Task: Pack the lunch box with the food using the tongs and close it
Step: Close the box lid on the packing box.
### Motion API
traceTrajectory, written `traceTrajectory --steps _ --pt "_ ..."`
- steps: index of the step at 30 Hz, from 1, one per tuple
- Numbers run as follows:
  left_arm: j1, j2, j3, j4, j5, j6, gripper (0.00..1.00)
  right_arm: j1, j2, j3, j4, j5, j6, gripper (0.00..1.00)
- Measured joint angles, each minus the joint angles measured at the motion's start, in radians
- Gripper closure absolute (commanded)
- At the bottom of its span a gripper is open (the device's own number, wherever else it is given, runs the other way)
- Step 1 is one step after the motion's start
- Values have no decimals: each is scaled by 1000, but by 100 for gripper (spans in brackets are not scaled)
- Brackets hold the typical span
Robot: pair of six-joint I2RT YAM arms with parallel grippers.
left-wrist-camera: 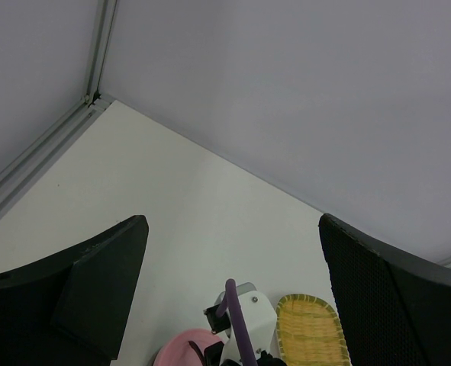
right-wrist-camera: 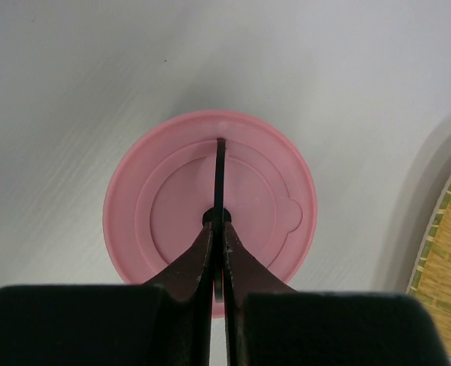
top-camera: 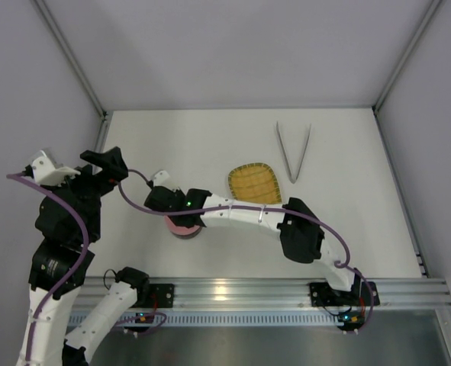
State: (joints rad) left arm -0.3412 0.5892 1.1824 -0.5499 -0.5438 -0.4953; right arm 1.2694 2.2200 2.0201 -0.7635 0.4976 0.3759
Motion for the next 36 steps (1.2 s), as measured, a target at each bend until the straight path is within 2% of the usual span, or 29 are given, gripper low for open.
traceTrajectory --steps 28,36 --pt "0 0 0 0 0 0 1 12 4 -58 121 8 -32 97" --pt "0 0 0 0 3 0 2 16 3 -102 130 9 -6 78"
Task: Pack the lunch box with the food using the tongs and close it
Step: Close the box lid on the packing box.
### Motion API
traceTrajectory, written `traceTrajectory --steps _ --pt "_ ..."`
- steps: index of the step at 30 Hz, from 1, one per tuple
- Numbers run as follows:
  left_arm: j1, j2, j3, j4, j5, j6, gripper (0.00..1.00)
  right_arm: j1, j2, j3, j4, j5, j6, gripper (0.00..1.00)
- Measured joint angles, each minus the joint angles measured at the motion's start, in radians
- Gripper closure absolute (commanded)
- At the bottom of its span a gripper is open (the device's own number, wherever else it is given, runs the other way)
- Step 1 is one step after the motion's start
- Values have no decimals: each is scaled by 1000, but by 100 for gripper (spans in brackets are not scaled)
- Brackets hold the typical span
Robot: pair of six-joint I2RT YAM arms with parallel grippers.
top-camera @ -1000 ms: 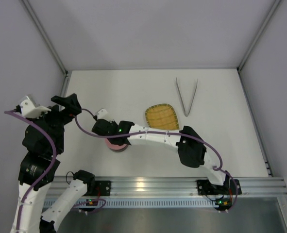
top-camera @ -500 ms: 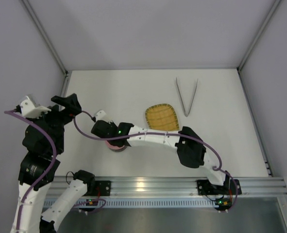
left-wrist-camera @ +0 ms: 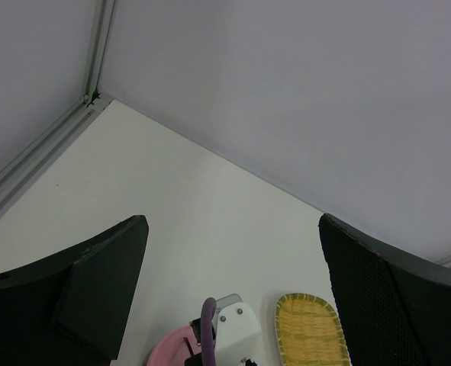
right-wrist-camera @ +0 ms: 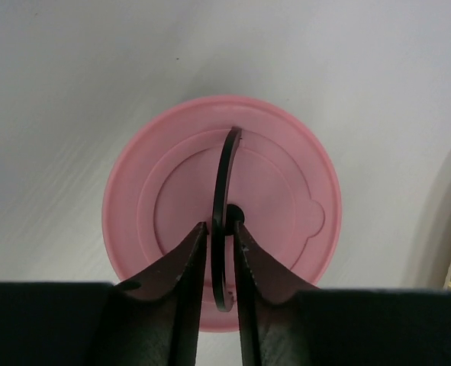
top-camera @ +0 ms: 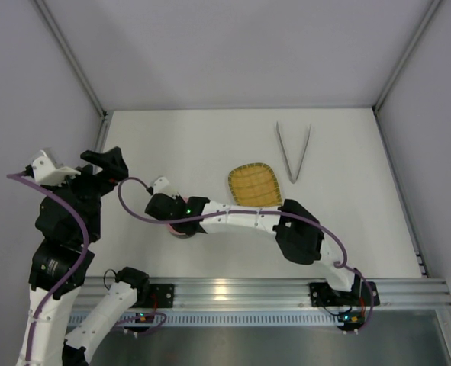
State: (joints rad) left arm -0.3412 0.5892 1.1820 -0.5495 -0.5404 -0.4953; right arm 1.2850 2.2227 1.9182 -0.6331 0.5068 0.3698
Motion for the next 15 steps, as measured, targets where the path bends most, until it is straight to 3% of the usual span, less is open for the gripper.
traceTrajectory --steps 5,15 --pt "0 0 -5 1 1 0 2 0 -10 -10 -2 14 13 64" --pt "0 0 -13 1 1 0 1 0 -36 -38 -11 14 23 54"
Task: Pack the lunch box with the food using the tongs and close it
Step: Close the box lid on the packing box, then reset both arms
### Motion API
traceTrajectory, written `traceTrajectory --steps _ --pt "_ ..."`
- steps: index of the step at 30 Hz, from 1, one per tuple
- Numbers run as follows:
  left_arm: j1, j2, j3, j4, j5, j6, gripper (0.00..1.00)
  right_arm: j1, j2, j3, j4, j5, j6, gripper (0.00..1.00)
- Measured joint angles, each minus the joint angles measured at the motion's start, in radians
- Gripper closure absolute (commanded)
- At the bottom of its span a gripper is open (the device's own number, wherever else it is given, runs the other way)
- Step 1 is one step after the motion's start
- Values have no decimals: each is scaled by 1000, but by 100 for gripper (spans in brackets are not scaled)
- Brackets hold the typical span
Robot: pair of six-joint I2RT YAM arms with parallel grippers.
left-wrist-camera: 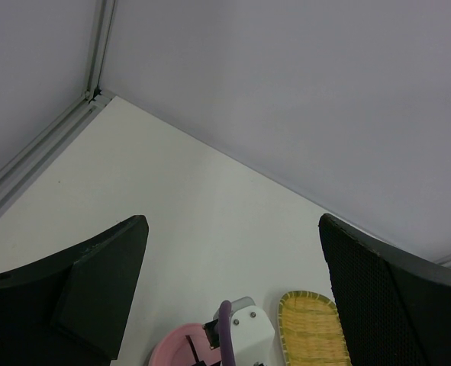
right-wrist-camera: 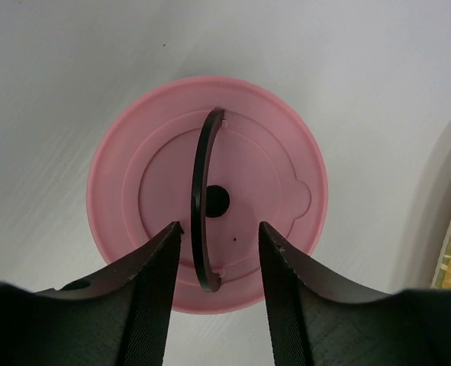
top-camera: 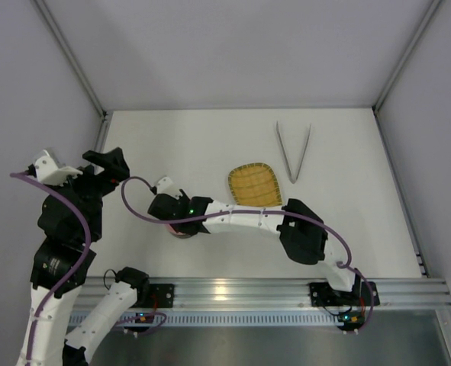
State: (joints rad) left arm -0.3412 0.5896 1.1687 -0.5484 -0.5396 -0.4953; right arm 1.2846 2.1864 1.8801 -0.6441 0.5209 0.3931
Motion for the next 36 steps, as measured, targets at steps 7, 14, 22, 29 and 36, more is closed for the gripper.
traceTrajectory --steps 7,14,22,29,36 --pt "0 0 -2 0 0 0 1 0 -47 -57 2 -6 0 50" --pt "0 0 -6 2 0 0 2 0 -152 -129 39 -18 -3 49" --pt "0 0 -11 5 0 0 2 -4 -327 -220 129 -73 -5 48" --pt "0 30 -25 22 6 0 2 -67 -560 -437 195 -79 39 41" --pt "0 222 -3 56 121 25 2 -472 -1032 -726 193 -10 71 1"
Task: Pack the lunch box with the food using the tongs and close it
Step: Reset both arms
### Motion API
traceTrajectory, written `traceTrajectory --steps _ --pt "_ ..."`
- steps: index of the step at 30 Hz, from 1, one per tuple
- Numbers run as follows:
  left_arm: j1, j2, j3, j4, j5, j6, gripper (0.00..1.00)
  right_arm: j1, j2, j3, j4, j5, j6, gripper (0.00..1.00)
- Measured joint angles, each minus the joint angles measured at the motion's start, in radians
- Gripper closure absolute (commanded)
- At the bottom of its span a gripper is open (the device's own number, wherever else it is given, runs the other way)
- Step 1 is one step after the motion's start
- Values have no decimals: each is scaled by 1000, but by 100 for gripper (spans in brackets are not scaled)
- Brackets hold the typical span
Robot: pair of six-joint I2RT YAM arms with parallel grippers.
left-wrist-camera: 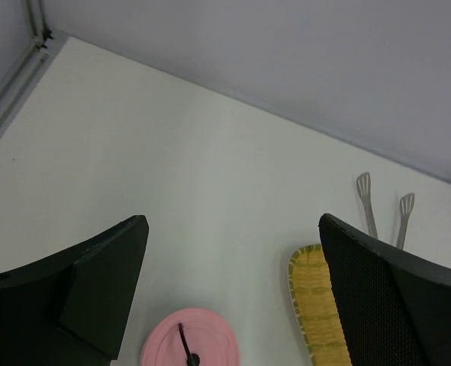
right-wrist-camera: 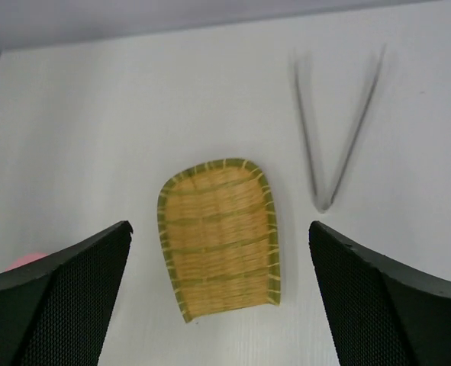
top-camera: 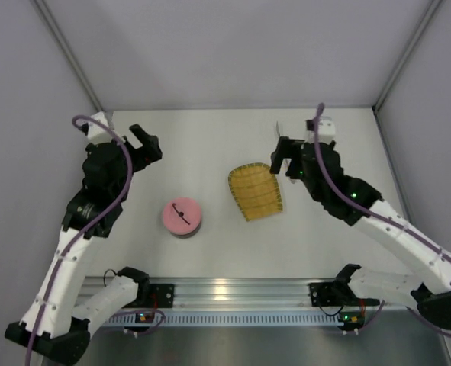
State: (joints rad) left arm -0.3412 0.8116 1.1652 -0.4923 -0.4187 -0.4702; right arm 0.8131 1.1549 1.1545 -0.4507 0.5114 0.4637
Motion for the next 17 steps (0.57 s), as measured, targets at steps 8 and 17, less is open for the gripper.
traceTrajectory --steps 8,17 --pt "0 301 35 24 203 6 1 -89 -278 -9 -36 193 -34 1" --pt "0 306 35 45 309 26 1 -107 -350 -49 -80 262 -60 1"
